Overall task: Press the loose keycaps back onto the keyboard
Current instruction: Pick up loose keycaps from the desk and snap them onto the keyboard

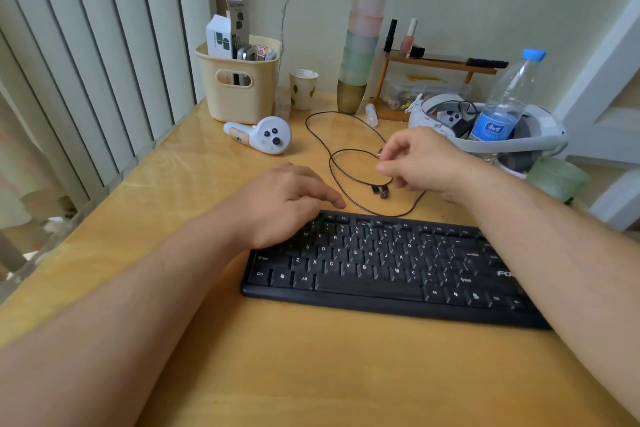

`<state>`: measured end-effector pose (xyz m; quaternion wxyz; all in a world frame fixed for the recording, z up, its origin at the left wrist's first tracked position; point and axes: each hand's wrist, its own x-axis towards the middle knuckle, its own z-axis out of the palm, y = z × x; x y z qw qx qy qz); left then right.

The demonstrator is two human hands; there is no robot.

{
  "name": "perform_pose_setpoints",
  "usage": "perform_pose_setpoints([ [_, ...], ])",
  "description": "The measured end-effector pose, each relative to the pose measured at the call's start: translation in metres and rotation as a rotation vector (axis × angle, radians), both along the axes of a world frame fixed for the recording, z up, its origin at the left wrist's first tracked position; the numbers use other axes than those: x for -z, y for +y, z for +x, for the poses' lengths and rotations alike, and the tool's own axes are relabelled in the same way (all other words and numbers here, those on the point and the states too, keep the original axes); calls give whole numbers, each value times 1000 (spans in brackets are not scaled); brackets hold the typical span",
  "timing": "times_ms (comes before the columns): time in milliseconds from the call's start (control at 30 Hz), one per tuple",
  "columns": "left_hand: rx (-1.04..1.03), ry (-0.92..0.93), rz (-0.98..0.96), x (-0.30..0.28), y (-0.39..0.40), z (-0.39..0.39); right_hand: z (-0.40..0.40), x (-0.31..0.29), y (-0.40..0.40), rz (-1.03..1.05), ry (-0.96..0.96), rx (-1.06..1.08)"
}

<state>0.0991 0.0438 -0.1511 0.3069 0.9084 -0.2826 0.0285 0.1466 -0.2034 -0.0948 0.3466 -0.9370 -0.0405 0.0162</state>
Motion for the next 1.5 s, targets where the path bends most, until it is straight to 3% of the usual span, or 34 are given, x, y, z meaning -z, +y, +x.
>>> perform_pose_setpoints([
  [133, 29, 51, 96, 3, -3, 0, 11, 14, -23, -76, -106, 39],
  [467, -8, -55, -8, 0, 1, -2, 7, 36, -9, -515, -145, -127],
  [600, -25, -62, -52, -1, 0, -3, 7, 40, -10, -532, -213, -91],
  [1000, -46, -38, -85, -1, -1, -5, 6, 31, -9, -530, -166, -16],
  [1067, -86, -17, -108, -1, -3, -4, -4, 22, -3, -468, -258, 2],
  [1233, -226, 71, -232, 0, -10, 0, -58, 25, 28, -1, -516, -135],
  [1500, -152, 136, -479, -8, -13, -9, -65, 43, 34, 130, -639, -127],
])
